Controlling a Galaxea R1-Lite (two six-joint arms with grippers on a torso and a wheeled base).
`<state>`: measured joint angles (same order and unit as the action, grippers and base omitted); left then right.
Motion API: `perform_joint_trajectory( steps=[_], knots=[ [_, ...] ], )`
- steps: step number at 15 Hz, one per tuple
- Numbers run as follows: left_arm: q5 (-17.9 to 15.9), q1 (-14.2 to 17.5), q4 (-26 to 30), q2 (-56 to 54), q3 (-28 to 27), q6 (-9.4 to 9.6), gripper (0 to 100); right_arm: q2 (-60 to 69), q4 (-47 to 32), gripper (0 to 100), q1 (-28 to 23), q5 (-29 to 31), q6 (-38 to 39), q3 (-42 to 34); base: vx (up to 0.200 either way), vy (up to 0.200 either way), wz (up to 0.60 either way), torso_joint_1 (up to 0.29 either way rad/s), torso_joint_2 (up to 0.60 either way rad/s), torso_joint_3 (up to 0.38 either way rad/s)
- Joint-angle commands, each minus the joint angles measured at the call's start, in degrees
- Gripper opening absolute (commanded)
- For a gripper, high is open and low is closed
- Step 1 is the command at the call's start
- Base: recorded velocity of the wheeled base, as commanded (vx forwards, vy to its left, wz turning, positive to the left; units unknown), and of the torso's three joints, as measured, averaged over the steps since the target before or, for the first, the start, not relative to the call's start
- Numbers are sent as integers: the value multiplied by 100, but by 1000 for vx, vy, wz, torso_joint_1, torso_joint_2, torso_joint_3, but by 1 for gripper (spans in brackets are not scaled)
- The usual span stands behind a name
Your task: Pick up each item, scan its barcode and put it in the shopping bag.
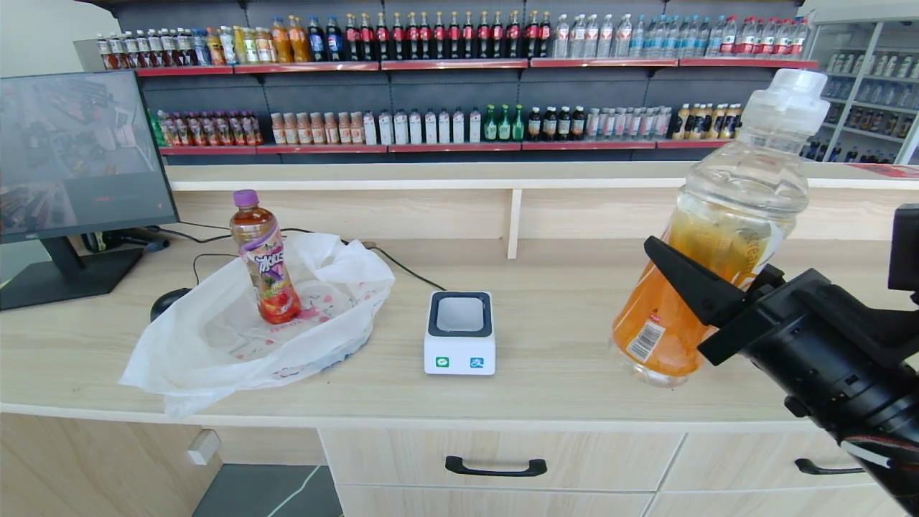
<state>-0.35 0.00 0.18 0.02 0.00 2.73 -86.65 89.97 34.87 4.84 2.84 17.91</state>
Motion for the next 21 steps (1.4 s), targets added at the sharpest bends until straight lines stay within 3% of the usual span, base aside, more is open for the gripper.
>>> perform_joint_trajectory(
  steps=[1, 9, 21],
  knots=[
    [0, 0, -1, -2, 0, -1, 100, 140, 3, 0, -50, -9, 15, -59, 0, 0, 0, 0, 0, 0],
    [0, 0, -1, -2, 0, -1, 100, 105, 3, 0, -41, -27, 59, -68, 0, 0, 0, 0, 0, 0],
    [9, 0, -1, -2, 0, -185, 100, 131, 3, 0, -41, -36, 59, -112, 0, 200, 0, 4, 1, 2]
  ],
)
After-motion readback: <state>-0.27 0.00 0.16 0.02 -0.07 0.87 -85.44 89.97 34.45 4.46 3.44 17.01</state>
